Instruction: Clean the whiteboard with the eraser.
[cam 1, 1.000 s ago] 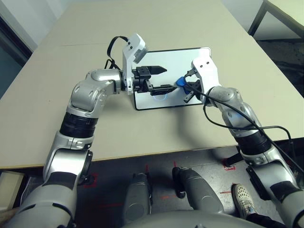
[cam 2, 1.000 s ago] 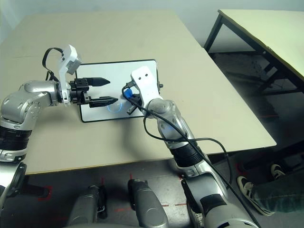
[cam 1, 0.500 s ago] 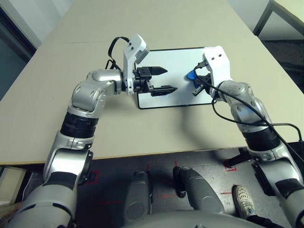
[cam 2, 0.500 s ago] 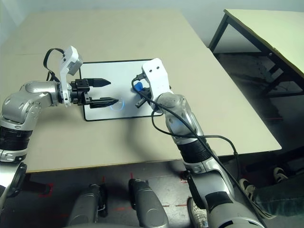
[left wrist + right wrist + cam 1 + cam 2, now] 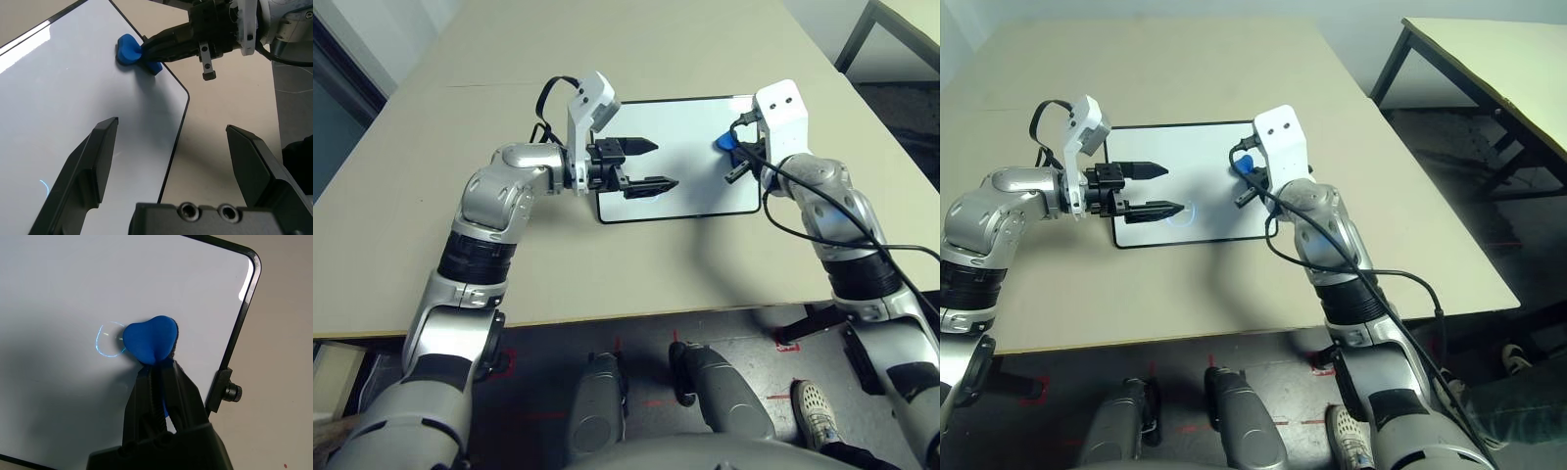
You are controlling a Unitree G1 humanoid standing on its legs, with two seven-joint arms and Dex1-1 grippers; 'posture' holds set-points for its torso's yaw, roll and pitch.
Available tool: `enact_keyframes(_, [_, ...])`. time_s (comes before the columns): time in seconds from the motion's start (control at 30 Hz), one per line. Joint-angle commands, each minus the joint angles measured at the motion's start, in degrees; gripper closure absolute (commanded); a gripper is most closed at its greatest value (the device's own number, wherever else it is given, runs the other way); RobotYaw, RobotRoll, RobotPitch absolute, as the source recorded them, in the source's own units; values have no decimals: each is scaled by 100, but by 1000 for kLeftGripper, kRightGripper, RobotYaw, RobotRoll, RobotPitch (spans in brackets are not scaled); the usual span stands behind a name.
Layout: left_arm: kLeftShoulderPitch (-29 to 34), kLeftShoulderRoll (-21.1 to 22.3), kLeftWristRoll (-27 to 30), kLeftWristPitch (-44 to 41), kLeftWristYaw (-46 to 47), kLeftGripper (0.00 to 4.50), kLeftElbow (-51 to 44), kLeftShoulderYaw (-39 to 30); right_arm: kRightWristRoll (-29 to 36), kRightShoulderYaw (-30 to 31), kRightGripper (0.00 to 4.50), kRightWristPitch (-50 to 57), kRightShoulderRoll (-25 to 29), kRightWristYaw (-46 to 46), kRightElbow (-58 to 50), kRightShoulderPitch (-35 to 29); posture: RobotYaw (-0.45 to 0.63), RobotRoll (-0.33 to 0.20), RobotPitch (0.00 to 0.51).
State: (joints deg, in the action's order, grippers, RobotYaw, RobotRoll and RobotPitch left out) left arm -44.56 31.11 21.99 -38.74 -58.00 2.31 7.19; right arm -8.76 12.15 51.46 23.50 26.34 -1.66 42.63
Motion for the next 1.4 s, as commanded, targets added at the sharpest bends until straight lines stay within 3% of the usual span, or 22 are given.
enact_keyframes(0.03, [12,45,-38,34,-39,0,-11,45,-16,58,4500,195,-29,-91,215,-207,-145,0,174])
enact_keyframes(0.63, [-35,43,-26,-32,-3,0,-68,41,213,583,4500,768,-511,192,-532,-545,-139,0,166])
enact_keyframes(0.77, [-16,28,-7,-73,31,0,-147,40,362,379,4500,971,-509,265,-672,-389,-135,0,161])
enact_keyframes(0.9, [-4,-12,68,-89,152,0,-292,-89,881,-214,4500,1629,-573,476,-1150,39,-128,0,154])
enact_keyframes(1.03, [-179,-187,374,-137,656,0,-394,-742,1358,-1110,4500,2443,-544,448,-1509,907,-125,0,146])
enact_keyframes(1.17, [-465,-384,525,290,1569,0,-378,-1714,1445,-1657,4500,2754,-86,258,-1351,1533,-116,0,139])
enact_keyframes(1.27, [-574,-344,445,732,2139,0,-222,-2242,1379,-1726,4500,2731,329,97,-1080,1589,-106,0,135])
enact_keyframes(1.4, [-382,111,-13,1570,2906,0,368,-2933,1227,-1693,4500,2335,909,-93,-374,1157,-86,0,129])
